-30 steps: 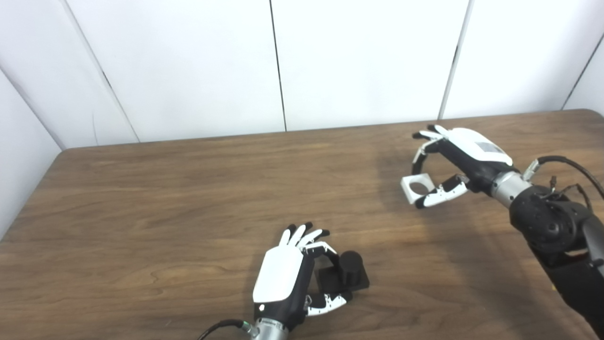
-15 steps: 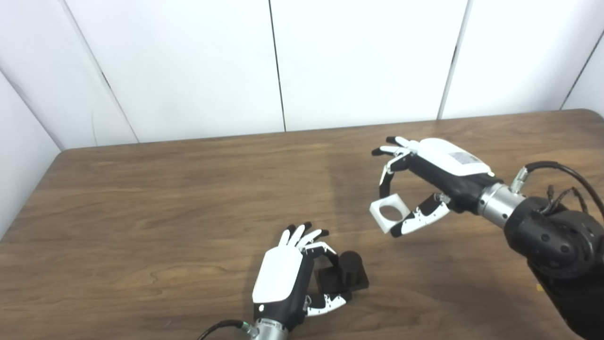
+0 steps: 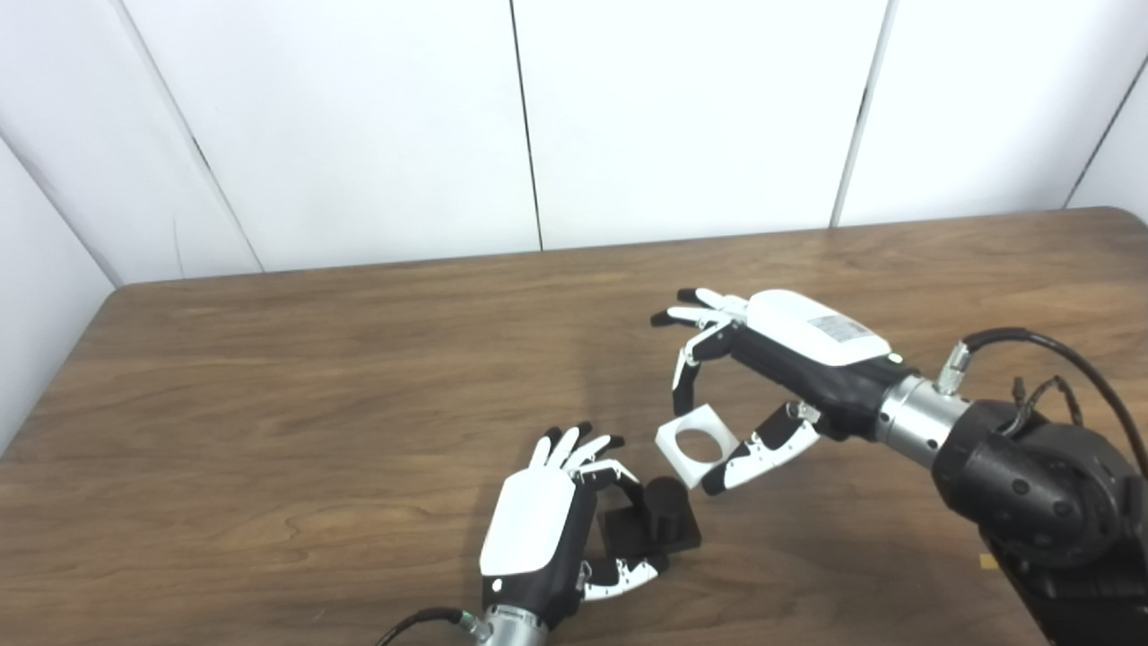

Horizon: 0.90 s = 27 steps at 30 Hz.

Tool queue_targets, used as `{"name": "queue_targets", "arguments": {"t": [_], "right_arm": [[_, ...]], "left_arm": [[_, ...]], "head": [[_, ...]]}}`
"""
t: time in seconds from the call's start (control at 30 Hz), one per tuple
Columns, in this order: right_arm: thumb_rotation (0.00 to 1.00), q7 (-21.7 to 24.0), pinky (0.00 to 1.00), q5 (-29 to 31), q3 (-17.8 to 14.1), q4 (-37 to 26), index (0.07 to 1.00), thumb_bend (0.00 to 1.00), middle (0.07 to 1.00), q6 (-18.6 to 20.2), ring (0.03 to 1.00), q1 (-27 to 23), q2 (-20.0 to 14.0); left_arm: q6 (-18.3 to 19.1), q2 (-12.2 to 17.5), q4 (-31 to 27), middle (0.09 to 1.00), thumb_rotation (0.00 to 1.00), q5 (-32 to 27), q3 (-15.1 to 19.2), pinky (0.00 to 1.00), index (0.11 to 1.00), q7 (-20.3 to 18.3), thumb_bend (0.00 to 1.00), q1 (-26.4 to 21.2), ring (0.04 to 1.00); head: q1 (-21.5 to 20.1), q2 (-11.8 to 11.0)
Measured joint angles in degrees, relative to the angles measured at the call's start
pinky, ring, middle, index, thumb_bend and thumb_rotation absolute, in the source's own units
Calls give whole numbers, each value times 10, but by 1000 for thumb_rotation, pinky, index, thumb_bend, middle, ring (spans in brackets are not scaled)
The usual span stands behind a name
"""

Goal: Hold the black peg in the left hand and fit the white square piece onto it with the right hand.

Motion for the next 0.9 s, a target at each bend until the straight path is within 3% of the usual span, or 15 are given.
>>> {"name": "queue_targets", "arguments": {"t": [0.43, 0.9], "right_arm": [[156, 12, 989, -27, 38, 9, 491, 524, 917, -3, 1000, 0, 29], [156, 9, 978, -35, 45, 31, 492, 524, 915, -27, 1000, 13, 37]], "left_arm": [[0, -1, 0, 861, 60, 0, 0, 1000, 489, -1, 521, 0, 959], [2, -2, 0, 861, 60, 0, 0, 1000, 489, -1, 520, 0, 961]], "head": [[1, 2], [2, 2]]}}
